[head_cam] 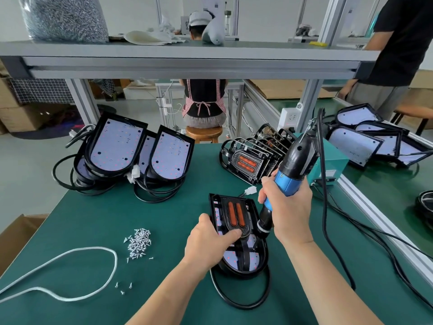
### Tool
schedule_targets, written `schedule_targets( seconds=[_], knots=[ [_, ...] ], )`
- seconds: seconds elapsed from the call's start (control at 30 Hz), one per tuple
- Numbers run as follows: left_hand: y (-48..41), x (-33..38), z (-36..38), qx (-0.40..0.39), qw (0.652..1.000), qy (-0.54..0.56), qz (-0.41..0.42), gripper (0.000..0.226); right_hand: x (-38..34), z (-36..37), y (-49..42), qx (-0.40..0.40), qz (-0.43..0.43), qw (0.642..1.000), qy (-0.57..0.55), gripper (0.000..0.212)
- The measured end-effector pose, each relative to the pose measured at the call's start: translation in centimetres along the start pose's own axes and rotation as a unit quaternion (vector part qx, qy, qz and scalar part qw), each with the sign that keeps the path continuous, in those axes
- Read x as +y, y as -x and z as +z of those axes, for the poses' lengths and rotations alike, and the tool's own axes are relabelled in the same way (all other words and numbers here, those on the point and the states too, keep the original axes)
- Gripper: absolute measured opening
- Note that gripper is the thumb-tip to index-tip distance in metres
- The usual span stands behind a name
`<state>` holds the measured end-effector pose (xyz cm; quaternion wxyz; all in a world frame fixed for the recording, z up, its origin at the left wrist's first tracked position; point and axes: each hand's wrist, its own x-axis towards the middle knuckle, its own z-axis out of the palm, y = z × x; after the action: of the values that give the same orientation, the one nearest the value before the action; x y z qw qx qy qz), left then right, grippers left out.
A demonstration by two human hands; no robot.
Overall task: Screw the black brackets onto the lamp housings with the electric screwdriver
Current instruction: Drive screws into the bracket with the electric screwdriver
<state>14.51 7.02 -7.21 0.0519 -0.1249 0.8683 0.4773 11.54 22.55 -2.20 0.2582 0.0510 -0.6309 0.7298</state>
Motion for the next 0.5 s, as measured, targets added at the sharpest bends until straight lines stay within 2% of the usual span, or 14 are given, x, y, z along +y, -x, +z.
schedule_targets(
  seconds=[0.5],
  knots=[
    [0.38, 0.41, -0.03, -0.015, 0.998, 0.059, -0.003, 0.048, 0.46, -0.68, -0.21, -0.054, 0.015, 0.998, -0.027, 0.018]
  ],
)
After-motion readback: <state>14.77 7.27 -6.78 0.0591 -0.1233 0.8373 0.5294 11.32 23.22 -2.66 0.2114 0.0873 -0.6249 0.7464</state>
